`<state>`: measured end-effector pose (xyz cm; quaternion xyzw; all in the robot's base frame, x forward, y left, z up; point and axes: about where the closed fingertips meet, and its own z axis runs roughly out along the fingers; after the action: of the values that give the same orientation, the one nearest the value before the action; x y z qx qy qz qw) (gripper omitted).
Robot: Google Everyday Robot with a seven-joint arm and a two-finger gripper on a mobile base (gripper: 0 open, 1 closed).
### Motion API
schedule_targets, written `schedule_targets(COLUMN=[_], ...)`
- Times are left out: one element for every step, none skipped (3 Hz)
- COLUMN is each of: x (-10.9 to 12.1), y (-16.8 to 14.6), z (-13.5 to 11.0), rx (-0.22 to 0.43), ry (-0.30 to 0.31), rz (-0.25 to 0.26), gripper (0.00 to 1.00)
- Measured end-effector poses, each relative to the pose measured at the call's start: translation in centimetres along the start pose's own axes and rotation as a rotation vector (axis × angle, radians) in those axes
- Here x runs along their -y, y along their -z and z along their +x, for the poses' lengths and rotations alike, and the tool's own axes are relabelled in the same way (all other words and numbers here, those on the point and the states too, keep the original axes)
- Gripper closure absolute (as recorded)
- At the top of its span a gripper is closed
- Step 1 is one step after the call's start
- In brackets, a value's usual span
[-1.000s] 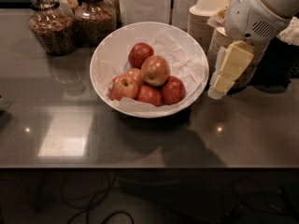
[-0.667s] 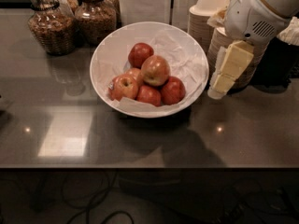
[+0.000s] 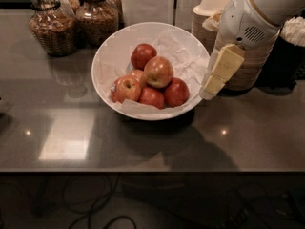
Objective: Pick apple from white bowl
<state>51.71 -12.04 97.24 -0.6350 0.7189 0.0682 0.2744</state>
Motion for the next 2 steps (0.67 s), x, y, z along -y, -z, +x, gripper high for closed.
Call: schedule_targets(x=[1.2,1.8], y=[-1.7,-3.7], z=[-1.5,-3.7], rx=[0.085,0.142], ry=[-0.009,0.018], rz=[-0.009,-0.037], gripper=[0.0,0.0])
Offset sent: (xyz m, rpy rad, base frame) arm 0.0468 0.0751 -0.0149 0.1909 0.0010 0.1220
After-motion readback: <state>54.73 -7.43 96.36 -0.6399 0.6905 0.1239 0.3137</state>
